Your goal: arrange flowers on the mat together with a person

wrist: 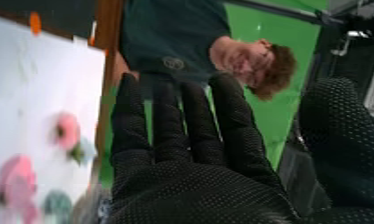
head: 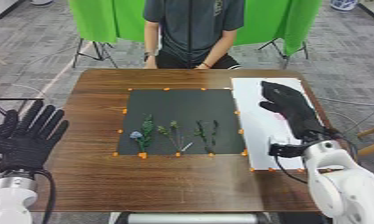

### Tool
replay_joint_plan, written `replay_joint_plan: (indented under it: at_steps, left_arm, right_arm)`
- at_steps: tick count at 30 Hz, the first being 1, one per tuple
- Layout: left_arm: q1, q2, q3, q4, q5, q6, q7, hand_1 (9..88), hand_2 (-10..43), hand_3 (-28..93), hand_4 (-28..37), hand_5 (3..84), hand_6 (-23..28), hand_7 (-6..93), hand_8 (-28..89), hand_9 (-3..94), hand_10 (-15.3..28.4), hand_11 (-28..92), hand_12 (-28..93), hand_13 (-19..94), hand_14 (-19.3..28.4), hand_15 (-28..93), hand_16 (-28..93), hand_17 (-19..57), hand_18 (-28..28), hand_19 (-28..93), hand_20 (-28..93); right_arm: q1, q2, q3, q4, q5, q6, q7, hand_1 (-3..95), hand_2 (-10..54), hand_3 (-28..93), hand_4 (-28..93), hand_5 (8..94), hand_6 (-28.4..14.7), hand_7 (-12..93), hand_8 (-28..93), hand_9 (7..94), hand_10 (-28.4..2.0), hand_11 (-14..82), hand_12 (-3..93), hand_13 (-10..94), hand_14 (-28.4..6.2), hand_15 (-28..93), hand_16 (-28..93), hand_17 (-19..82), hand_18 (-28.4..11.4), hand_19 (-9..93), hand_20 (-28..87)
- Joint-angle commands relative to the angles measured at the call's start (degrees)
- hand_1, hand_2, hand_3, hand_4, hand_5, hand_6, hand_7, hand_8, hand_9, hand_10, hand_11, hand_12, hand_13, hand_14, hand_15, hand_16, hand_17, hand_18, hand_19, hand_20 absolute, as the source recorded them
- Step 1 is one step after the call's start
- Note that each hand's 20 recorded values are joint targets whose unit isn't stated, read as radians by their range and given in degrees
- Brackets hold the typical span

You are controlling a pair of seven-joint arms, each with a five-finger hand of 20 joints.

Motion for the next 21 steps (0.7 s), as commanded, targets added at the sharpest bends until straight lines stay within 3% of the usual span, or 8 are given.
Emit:
replay_joint_plan:
  at_steps: [1, 5, 7, 9, 11, 17, 21]
  left_arm:
    - [1.3, -0.23, -0.28, -0.56, -0.82, 0.96, 1.34, 26.9, 13.5, 69, -28.3, 39.2, 7.4, 12.2, -10, 36.4, 13.7, 19, 7, 28, 13.4, 21, -5, -4.6, 12.4, 24, 10]
    - [1.8, -0.39, -0.27, -0.93, -1.64, 1.90, 2.03, 26.9, 13.5, 70, -28.3, 39.4, 7.4, 12.3, -11, 36.8, 13.8, 19, 7, 28, 13.5, 21, -5, -4.5, 12.4, 24, 10]
    - [2.2, -0.50, -0.12, -1.59, -3.66, 4.22, 3.34, 26.9, 13.6, 70, -28.3, 39.9, 7.5, 12.6, -11, 36.9, 13.8, 19, 7, 28, 13.7, 22, -5, -4.5, 12.4, 25, 10]
    - [2.2, -0.44, -0.26, -1.37, -4.59, 3.17, 3.97, 27.1, 13.9, 70, -28.3, 41.0, 7.5, 13.1, -11, 37.7, 14.0, 20, 7, 29, 13.8, 22, -5, -4.4, 12.6, 25, 10]
    - [2.0, -0.32, -0.38, -1.29, -3.08, 3.18, 3.63, 27.2, 14.1, 70, -28.3, 41.2, 7.5, 13.3, -11, 37.9, 14.0, 20, 7, 29, 13.8, 23, -5, -4.6, 12.7, 26, 10]
    - [1.8, -0.32, -0.14, -1.29, -3.37, 3.29, 3.24, 27.1, 14.3, 70, -28.3, 41.5, 7.5, 13.4, -11, 38.2, 14.1, 20, 6, 29, 13.8, 23, -5, -4.5, 12.6, 27, 10]
    - [1.7, -0.26, 0.10, -0.92, -2.13, 2.24, 2.26, 27.2, 14.5, 70, -28.3, 41.5, 7.4, 13.2, -11, 38.4, 14.1, 20, 6, 29, 13.9, 23, -5, -4.5, 12.6, 27, 10]
  right_arm:
    - [-9.6, -2.5, 5.1, -1.0, -0.3, 1.8, -3.8, 17.5, 12.0, 79, -27, 37.3, -4.9, 15, -11, 33.3, -12.3, 6.7, 10.5, 26, -7.6, 12, 7, 16, -12.9, 31, 9]
    - [-10.6, -2.6, 6.7, -1.7, -0.8, 3.8, -4.8, 17.0, 12.1, 80, -27, 37.2, -4.8, 15, -11, 32.8, -12.4, 6.5, 10.2, 26, -7.3, 11, 6, 16, -12.0, 29, 9]
    - [-11.1, -2.9, 7.1, -1.9, -0.7, 4.5, -5.3, 16.7, 12.1, 80, -27, 37.2, -4.8, 15, -11, 30.9, -12.4, 6.0, 9.6, 24, -7.1, 11, 5, 15, -11.7, 30, 9]
    - [-11.3, -2.5, 7.5, -2.0, -0.1, 4.9, -5.8, 16.6, 12.0, 80, -27, 37.1, -4.8, 15, -11, 29.7, -12.6, 5.8, 9.1, 24, -6.8, 11, 5, 15, -11.2, 30, 9]
    - [-11.3, -2.5, 7.7, -2.0, -0.1, 5.2, -6.6, 16.6, 11.9, 81, -27, 36.7, -4.8, 15, -11, 29.2, -12.6, 6.1, 8.2, 23, -6.5, 11, 3, 15, -10.3, 30, 8]
    - [-11.5, -4.7, 10.8, -2.1, 1.1, 3.6, -7.5, 16.0, 11.5, 81, -27, 35.3, -4.6, 14, -11, 28.4, -12.5, 6.1, 7.6, 23, -6.4, 11, 1, 15, -9.7, 29, 6]
    - [-12.4, -5.5, 12.5, -3.0, 0.5, 3.7, -7.1, 15.3, 11.2, 81, -27, 34.5, -4.3, 14, -11, 28.2, -12.5, 5.7, 7.7, 23, -6.7, 12, 0, 15, -9.8, 29, 6]
